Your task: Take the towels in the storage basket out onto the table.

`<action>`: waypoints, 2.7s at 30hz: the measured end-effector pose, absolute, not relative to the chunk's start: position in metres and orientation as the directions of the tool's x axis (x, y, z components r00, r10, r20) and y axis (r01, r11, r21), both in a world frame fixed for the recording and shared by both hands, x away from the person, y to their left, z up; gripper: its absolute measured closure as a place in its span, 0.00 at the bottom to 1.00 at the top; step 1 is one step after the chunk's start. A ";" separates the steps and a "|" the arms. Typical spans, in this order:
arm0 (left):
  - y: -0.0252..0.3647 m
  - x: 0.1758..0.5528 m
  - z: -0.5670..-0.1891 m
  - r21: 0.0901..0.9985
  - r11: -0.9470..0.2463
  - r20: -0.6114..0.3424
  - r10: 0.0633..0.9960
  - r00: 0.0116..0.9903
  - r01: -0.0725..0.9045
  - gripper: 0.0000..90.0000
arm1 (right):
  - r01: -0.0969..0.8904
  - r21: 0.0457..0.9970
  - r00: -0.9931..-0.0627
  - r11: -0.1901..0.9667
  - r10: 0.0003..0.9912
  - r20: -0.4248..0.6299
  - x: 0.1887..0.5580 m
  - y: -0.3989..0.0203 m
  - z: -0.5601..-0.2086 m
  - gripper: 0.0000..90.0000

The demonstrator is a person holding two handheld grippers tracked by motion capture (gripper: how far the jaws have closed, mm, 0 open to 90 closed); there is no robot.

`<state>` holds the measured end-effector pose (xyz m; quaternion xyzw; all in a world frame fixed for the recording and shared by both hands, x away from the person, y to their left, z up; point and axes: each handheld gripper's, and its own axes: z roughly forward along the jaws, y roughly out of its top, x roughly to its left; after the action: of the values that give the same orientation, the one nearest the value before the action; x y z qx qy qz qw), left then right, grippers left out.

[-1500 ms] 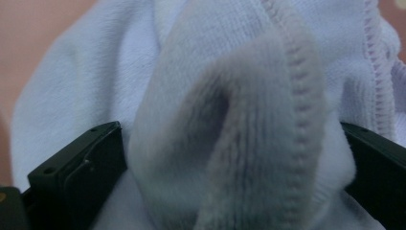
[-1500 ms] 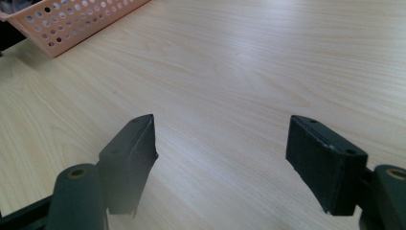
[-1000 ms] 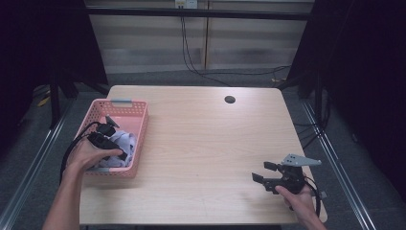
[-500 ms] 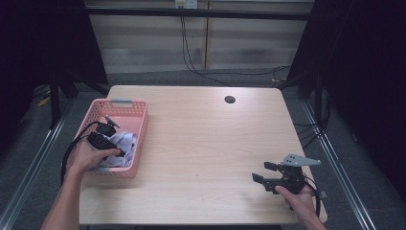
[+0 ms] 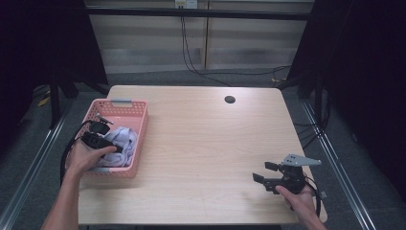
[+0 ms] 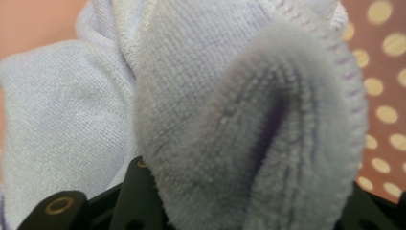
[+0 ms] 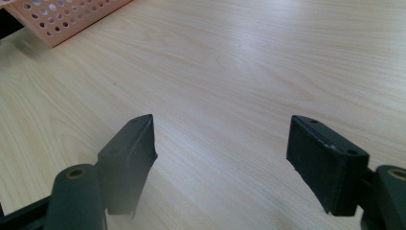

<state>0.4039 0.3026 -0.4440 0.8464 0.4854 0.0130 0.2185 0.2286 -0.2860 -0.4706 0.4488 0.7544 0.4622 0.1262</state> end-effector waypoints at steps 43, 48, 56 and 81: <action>0.335 0.386 -0.361 0.688 -0.205 -0.271 0.817 0.509 0.696 0.65 | 0.565 0.808 -0.562 0.165 0.795 0.231 0.228 -0.286 -0.471 0.28; 0.333 0.384 -0.355 0.713 -0.196 -0.273 0.807 0.523 0.674 0.64 | 0.563 0.810 -0.556 0.163 0.800 0.225 0.228 -0.287 -0.471 0.28; 0.329 0.382 -0.340 0.735 -0.191 -0.261 0.806 0.531 0.650 0.64 | 0.567 0.808 -0.554 0.159 0.800 0.231 0.227 -0.287 -0.470 0.28; 0.289 0.380 -0.295 0.802 -0.207 -0.226 0.763 0.605 0.560 0.64 | 0.563 0.811 -0.558 0.161 0.798 0.229 0.227 -0.289 -0.470 0.27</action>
<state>0.3803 0.2894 -0.2946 0.7690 0.4302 0.1105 0.4597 0.2274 -0.2890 -0.4698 0.4529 0.7512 0.4631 0.1268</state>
